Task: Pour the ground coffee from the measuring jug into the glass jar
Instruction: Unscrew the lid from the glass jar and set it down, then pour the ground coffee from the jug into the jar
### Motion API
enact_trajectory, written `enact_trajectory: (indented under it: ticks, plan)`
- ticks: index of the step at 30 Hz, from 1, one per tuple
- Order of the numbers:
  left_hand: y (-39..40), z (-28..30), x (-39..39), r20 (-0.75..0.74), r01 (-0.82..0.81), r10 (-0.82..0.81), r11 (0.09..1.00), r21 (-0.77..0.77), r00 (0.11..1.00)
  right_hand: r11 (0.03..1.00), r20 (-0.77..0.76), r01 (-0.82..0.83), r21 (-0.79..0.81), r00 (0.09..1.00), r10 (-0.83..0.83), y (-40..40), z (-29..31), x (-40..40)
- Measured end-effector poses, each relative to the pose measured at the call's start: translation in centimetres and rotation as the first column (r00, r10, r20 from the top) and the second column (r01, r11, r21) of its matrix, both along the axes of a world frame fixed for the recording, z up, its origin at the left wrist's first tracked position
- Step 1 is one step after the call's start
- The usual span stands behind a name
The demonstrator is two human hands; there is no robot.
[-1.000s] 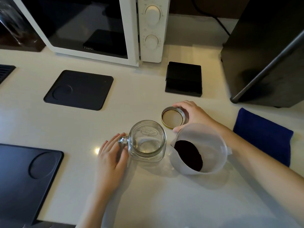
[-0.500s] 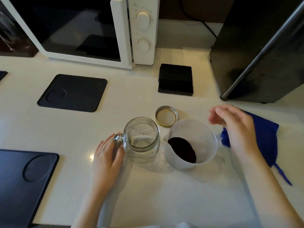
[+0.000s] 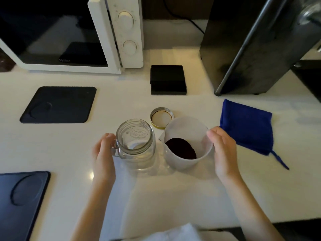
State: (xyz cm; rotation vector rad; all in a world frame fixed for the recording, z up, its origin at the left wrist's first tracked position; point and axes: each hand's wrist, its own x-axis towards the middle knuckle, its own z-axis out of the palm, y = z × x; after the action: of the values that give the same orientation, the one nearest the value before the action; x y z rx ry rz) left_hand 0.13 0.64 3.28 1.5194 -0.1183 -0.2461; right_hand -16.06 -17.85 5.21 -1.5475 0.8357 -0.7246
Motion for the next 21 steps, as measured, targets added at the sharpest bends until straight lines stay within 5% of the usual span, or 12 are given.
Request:
enact_trajectory:
  ticks: [9,21]
  plan:
    - [-1.2,0.6,0.6,-0.036,0.065,-0.068,0.995,-0.081,0.997,0.986,0.113,0.122,0.118,0.984,-0.135,-0.6,-0.1,1.5]
    - [-2.7,2.8,0.0,0.07,0.123,-0.133,0.984,0.129,0.989,0.971,0.193,0.024,-0.24,0.981,0.023,-6.4,8.1,5.4]
